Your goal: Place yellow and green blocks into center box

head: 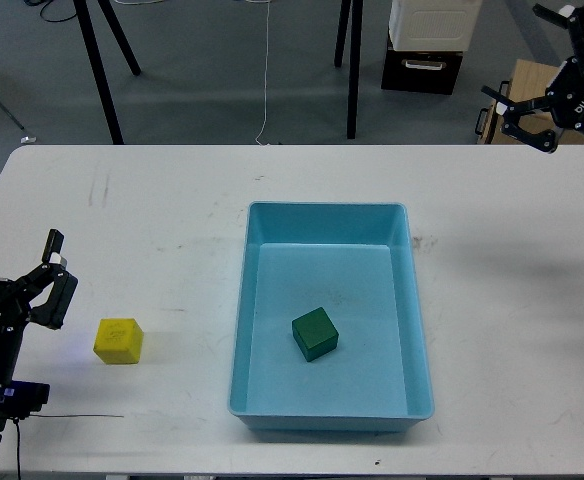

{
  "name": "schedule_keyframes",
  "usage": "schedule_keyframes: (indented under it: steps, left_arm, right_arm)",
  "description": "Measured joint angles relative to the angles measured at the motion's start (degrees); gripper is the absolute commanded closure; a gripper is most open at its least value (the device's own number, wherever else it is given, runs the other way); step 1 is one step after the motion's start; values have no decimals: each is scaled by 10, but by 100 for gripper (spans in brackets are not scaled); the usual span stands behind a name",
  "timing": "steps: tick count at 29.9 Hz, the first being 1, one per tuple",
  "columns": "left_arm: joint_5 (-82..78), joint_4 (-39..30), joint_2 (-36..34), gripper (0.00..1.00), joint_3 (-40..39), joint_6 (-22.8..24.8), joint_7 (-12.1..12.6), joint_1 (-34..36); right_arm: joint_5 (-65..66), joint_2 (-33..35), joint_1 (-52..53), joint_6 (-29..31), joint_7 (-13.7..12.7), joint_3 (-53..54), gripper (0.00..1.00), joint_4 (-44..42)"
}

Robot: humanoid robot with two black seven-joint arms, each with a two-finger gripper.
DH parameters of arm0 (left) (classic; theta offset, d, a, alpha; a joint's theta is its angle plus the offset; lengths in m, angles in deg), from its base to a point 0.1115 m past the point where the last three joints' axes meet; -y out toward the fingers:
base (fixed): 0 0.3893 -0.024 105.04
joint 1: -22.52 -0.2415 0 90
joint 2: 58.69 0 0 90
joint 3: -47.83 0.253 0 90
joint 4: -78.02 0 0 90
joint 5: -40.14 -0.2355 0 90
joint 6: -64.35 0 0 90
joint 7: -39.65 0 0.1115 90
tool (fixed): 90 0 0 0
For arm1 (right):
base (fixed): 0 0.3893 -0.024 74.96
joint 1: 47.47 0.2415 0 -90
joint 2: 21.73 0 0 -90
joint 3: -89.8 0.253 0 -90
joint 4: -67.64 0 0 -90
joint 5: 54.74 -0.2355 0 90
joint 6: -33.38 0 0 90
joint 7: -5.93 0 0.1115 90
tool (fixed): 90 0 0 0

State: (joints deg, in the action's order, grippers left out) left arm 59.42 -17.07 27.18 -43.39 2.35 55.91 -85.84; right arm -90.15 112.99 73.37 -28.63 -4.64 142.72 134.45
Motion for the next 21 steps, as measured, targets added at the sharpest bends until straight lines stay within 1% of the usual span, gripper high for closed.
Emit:
schedule_keyframes:
  steps: [3,6,10,13,16,21]
  left_arm:
    - [0,0,0,0,0,0,0,0]
    - [0,0,0,0,0,0,0,0]
    - [0,0,-1,0,0,0,0,1]
    - [1,0,-1,0,0,0,0,1]
    - [1,0,-1,0,0,0,0,0]
    - [1,0,-1,0,0,0,0,0]
  right_arm:
    - [-70,-5,-83,0,6,63,1,6]
    - [-95,-23,-171,0,14,130,1,23]
    - [-96,-70,-295,0,17,212,1,83]
    - [-81,-104,-376,0,17,238,1,137]
    - [-50,-131,-424,0,16,244,1,184]
    - [-19,-171,-452,0,16,243,1,235]
